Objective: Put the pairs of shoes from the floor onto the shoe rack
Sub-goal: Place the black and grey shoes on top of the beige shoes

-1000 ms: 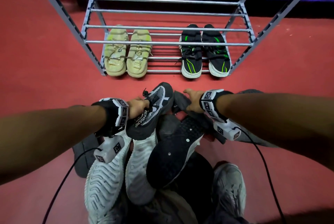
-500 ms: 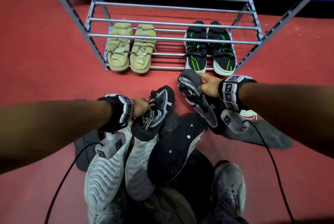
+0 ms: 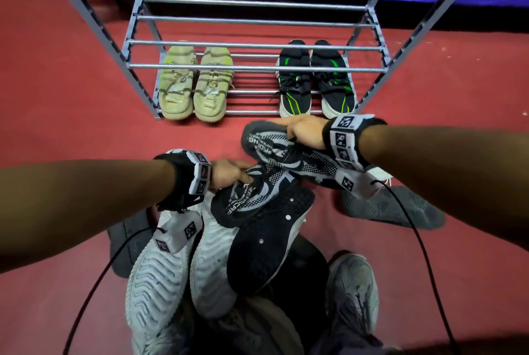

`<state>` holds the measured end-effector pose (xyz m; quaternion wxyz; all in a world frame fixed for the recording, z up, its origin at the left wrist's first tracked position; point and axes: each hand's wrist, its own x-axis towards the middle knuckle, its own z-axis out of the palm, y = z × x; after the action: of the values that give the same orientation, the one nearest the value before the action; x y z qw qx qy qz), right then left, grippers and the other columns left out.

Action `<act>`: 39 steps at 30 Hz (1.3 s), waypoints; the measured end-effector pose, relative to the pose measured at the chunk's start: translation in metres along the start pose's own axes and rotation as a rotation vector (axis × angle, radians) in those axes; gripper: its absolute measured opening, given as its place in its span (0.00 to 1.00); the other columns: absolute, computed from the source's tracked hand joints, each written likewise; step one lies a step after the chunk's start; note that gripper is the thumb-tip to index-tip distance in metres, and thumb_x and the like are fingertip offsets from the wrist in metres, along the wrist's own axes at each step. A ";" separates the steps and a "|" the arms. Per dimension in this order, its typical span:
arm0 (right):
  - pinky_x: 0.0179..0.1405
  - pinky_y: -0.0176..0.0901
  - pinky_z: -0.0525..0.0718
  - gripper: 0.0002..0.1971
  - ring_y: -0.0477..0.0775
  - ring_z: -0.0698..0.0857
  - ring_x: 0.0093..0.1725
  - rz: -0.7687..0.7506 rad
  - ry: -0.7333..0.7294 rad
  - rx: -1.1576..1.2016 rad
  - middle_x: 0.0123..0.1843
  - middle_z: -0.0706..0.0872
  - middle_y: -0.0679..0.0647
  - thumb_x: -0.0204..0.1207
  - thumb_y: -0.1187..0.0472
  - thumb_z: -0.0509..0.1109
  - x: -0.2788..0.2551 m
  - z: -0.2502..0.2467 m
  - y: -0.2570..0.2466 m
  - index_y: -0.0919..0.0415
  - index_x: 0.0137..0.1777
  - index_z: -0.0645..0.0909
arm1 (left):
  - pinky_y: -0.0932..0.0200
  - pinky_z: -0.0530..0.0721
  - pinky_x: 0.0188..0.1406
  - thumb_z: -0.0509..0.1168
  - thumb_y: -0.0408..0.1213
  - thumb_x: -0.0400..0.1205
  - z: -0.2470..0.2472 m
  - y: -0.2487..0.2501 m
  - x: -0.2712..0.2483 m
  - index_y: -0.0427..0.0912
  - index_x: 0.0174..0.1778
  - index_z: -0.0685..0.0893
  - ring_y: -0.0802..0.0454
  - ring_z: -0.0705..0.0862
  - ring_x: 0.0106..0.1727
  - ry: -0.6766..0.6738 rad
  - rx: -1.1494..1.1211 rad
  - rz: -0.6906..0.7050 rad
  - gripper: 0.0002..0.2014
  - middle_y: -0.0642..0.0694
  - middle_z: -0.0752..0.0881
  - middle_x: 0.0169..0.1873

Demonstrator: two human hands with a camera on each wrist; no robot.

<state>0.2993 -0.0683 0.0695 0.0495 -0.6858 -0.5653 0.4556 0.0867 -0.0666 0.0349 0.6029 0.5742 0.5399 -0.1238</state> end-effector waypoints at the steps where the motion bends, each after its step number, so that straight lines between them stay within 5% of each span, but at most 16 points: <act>1: 0.62 0.41 0.80 0.31 0.56 0.84 0.63 -0.011 -0.025 -0.024 0.68 0.86 0.54 0.75 0.71 0.58 0.000 0.004 -0.003 0.44 0.74 0.79 | 0.70 0.78 0.47 0.66 0.36 0.84 -0.002 -0.003 0.002 0.49 0.77 0.75 0.50 0.82 0.63 -0.001 0.017 -0.006 0.24 0.48 0.81 0.70; 4: 0.56 0.36 0.77 0.31 0.54 0.83 0.61 -0.015 -0.059 -0.111 0.71 0.83 0.52 0.80 0.67 0.55 0.003 0.016 -0.005 0.37 0.78 0.71 | 0.60 0.86 0.49 0.71 0.37 0.80 -0.004 -0.012 0.006 0.45 0.69 0.83 0.50 0.88 0.52 -0.013 -0.011 -0.038 0.20 0.45 0.89 0.59; 7: 0.70 0.33 0.68 0.31 0.54 0.74 0.76 -0.033 -0.077 -0.258 0.81 0.72 0.50 0.82 0.62 0.54 0.009 0.028 -0.003 0.33 0.82 0.61 | 0.66 0.87 0.38 0.72 0.32 0.79 -0.002 -0.015 0.008 0.41 0.57 0.86 0.57 0.89 0.37 0.012 -0.133 -0.034 0.11 0.48 0.91 0.44; 8: 0.71 0.31 0.66 0.32 0.53 0.73 0.77 -0.050 -0.078 -0.263 0.82 0.71 0.50 0.83 0.63 0.53 0.011 0.029 -0.001 0.33 0.82 0.60 | 0.68 0.85 0.36 0.72 0.31 0.78 -0.002 -0.015 0.009 0.40 0.62 0.84 0.56 0.87 0.39 0.041 -0.166 -0.016 0.16 0.48 0.89 0.47; 10: 0.67 0.27 0.65 0.30 0.53 0.75 0.75 -0.050 -0.070 -0.229 0.81 0.73 0.50 0.84 0.63 0.52 0.015 0.027 -0.002 0.35 0.82 0.62 | 0.59 0.87 0.49 0.76 0.32 0.75 0.000 -0.013 0.009 0.39 0.73 0.73 0.49 0.86 0.50 0.098 -0.252 0.023 0.31 0.44 0.86 0.56; 12: 0.70 0.33 0.71 0.29 0.53 0.79 0.71 -0.054 -0.051 -0.174 0.78 0.77 0.50 0.83 0.63 0.52 0.021 0.025 -0.006 0.34 0.79 0.67 | 0.46 0.82 0.64 0.80 0.37 0.69 -0.002 -0.010 0.007 0.41 0.78 0.65 0.43 0.84 0.60 0.172 -0.313 0.084 0.43 0.41 0.84 0.62; 14: 0.74 0.43 0.74 0.29 0.54 0.80 0.70 -0.073 -0.055 -0.110 0.75 0.79 0.51 0.81 0.63 0.54 0.025 0.024 -0.012 0.34 0.77 0.71 | 0.45 0.82 0.67 0.84 0.47 0.60 -0.007 -0.012 0.012 0.45 0.76 0.68 0.45 0.85 0.62 0.236 -0.361 0.150 0.49 0.44 0.86 0.61; 16: 0.74 0.50 0.77 0.29 0.57 0.81 0.69 -0.093 -0.060 -0.070 0.73 0.82 0.52 0.79 0.62 0.55 0.030 0.027 -0.018 0.33 0.76 0.73 | 0.49 0.86 0.59 0.83 0.50 0.57 -0.015 -0.009 0.004 0.48 0.72 0.72 0.48 0.87 0.58 0.267 -0.406 0.172 0.47 0.47 0.88 0.57; 19: 0.73 0.52 0.77 0.30 0.59 0.82 0.69 -0.107 -0.059 -0.106 0.73 0.82 0.52 0.78 0.62 0.55 0.031 0.031 -0.025 0.31 0.77 0.70 | 0.67 0.84 0.33 0.77 0.37 0.72 -0.024 -0.006 -0.003 0.47 0.68 0.74 0.57 0.86 0.48 0.292 -0.459 0.169 0.29 0.49 0.87 0.51; 24: 0.78 0.51 0.70 0.29 0.64 0.75 0.75 -0.079 0.009 -0.405 0.78 0.75 0.60 0.83 0.52 0.57 0.034 0.040 -0.022 0.35 0.84 0.56 | 0.42 0.92 0.44 0.73 0.27 0.74 -0.024 -0.007 -0.006 0.39 0.68 0.72 0.35 0.89 0.52 0.321 -0.471 0.192 0.27 0.33 0.85 0.59; 28: 0.75 0.59 0.73 0.36 0.70 0.73 0.75 0.063 0.125 -0.423 0.79 0.68 0.64 0.77 0.39 0.62 0.039 0.037 -0.016 0.39 0.84 0.54 | 0.48 0.91 0.25 0.66 0.21 0.79 -0.032 -0.006 -0.007 0.35 0.60 0.70 0.30 0.87 0.53 0.360 -0.666 0.095 0.16 0.29 0.80 0.64; 32: 0.71 0.58 0.76 0.35 0.71 0.76 0.71 0.215 0.255 -0.315 0.78 0.68 0.65 0.76 0.40 0.61 0.034 0.030 -0.002 0.48 0.82 0.60 | 0.61 0.82 0.13 0.64 0.22 0.81 -0.042 -0.013 -0.008 0.26 0.52 0.77 0.43 0.87 0.29 0.452 -0.746 0.032 0.06 0.28 0.82 0.53; 34: 0.70 0.55 0.76 0.34 0.70 0.77 0.70 0.290 0.259 -0.283 0.77 0.70 0.66 0.76 0.42 0.64 0.030 0.032 0.007 0.52 0.81 0.64 | 0.61 0.79 0.10 0.64 0.23 0.80 -0.042 -0.013 -0.005 0.24 0.57 0.75 0.45 0.87 0.20 0.487 -0.738 0.025 0.11 0.26 0.81 0.52; 37: 0.70 0.53 0.77 0.35 0.68 0.78 0.69 0.377 0.201 -0.280 0.73 0.76 0.66 0.75 0.44 0.69 0.025 0.039 0.017 0.57 0.79 0.66 | 0.53 0.84 0.14 0.66 0.27 0.80 -0.038 -0.016 0.003 0.36 0.73 0.65 0.40 0.86 0.42 0.471 -0.687 0.006 0.26 0.35 0.76 0.62; 39: 0.68 0.52 0.78 0.33 0.67 0.79 0.68 0.428 0.146 -0.238 0.71 0.79 0.65 0.76 0.48 0.68 0.021 0.046 0.021 0.61 0.78 0.67 | 0.60 0.80 0.17 0.65 0.32 0.82 -0.036 -0.019 0.005 0.42 0.72 0.67 0.47 0.82 0.41 0.473 -0.571 -0.006 0.24 0.40 0.78 0.59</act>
<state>0.2825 -0.0787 0.0186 -0.0885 -0.8220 -0.4519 0.3351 0.0554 -0.0401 0.0290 0.5972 0.3938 0.6787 0.1660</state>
